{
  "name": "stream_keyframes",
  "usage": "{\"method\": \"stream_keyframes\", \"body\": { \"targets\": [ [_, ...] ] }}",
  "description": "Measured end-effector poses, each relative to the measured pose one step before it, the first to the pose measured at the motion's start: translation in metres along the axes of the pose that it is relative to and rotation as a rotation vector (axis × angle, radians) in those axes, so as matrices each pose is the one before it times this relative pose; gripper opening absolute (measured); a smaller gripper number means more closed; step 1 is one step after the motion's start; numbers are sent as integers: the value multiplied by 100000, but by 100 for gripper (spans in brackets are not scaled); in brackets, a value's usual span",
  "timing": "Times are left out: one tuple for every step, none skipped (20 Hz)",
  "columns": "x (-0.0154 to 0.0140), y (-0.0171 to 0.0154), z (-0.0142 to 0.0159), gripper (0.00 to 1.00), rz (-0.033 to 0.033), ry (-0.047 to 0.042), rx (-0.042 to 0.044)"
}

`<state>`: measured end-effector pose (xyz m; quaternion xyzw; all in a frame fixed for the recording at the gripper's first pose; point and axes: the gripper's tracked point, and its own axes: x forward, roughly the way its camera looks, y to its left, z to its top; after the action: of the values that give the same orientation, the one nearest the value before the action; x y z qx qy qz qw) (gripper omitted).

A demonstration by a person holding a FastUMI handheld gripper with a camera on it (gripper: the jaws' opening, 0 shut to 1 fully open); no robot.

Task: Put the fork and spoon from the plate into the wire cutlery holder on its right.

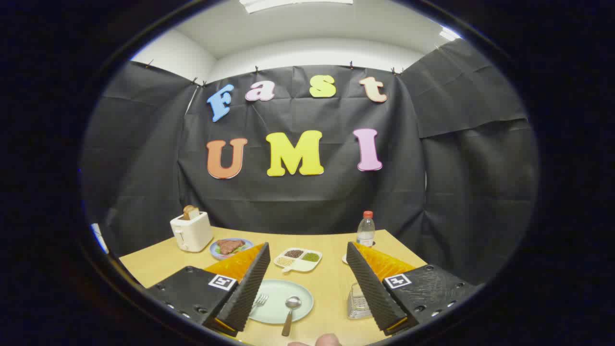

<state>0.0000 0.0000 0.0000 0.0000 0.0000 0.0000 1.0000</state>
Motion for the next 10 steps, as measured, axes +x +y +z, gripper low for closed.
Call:
{"method": "stream_keyframes", "body": {
  "targets": [
    [18, 11, 39, 96, 23, 268, 712],
    [-17, 90, -252, 96, 411, 890, 1220],
    [-14, 58, -1, 96, 233, 226, 621],
    [16, -164, -10, 96, -300, 103, 194],
    [-21, 13, -48, 96, -13, 205, 235],
    [3, 76, -62, 96, 93, 93, 152],
    [-7, 49, 44, 96, -38, 75, -89],
    [-87, 15, 43, 96, 59, -188, -291],
    [-53, -21, 154, 96, -113, -245, -508],
    [-78, -36, 116, 96, -204, -328, -321]
  ]
}}
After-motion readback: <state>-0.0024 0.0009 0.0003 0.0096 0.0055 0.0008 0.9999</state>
